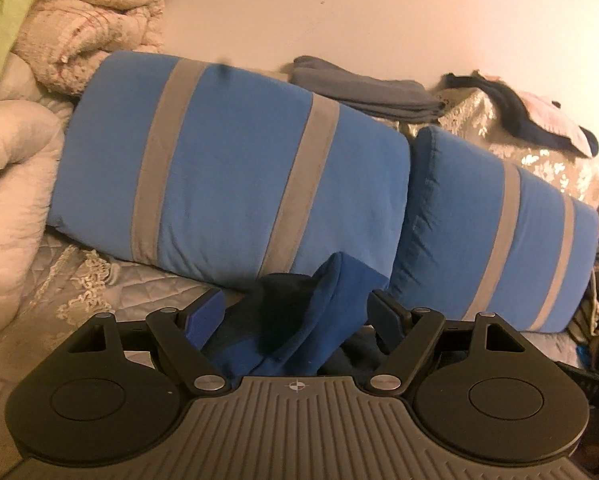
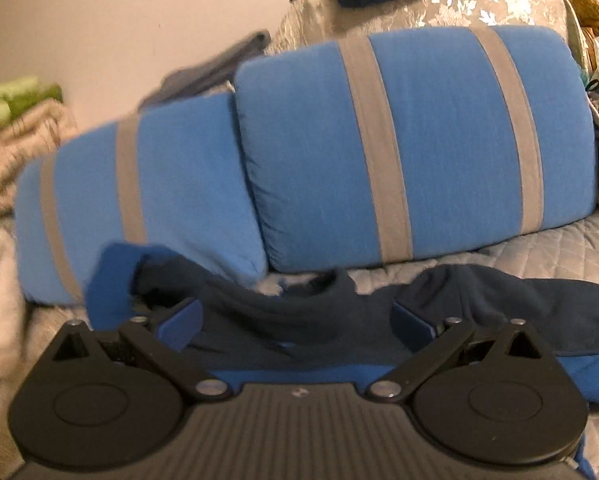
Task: Fold clothes
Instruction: 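Grasp the blue fleece jacket edge with the left gripper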
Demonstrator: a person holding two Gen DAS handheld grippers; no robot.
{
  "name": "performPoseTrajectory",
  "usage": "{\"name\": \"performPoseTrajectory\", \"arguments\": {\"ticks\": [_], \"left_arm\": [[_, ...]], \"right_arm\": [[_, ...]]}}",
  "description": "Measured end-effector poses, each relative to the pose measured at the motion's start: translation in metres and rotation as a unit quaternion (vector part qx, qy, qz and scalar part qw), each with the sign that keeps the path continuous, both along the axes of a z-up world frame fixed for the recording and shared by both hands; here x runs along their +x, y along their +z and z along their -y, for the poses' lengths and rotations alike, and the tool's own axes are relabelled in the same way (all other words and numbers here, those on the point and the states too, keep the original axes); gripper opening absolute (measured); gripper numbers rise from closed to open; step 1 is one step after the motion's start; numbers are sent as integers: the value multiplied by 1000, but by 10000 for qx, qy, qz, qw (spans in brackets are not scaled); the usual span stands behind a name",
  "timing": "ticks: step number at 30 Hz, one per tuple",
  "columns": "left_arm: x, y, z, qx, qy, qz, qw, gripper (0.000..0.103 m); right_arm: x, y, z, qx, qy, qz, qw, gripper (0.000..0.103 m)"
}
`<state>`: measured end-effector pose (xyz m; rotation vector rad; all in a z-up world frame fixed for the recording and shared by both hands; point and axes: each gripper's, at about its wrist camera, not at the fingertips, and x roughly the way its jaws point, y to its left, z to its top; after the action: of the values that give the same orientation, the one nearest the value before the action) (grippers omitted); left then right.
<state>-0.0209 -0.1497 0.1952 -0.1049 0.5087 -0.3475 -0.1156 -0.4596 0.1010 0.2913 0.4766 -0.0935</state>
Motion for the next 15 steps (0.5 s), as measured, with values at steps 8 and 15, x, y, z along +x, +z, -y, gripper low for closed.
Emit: {"name": "performPoseTrajectory", "arguments": {"ticks": [8, 15], "left_arm": [[43, -13, 28, 132, -291, -33, 9995, 78], [84, -19, 64, 61, -526, -266, 9982, 78]], "right_arm": [[6, -13, -5, -183, -35, -338, 9993, 103], [9, -19, -15, -153, 344, -477, 9982, 103]]}}
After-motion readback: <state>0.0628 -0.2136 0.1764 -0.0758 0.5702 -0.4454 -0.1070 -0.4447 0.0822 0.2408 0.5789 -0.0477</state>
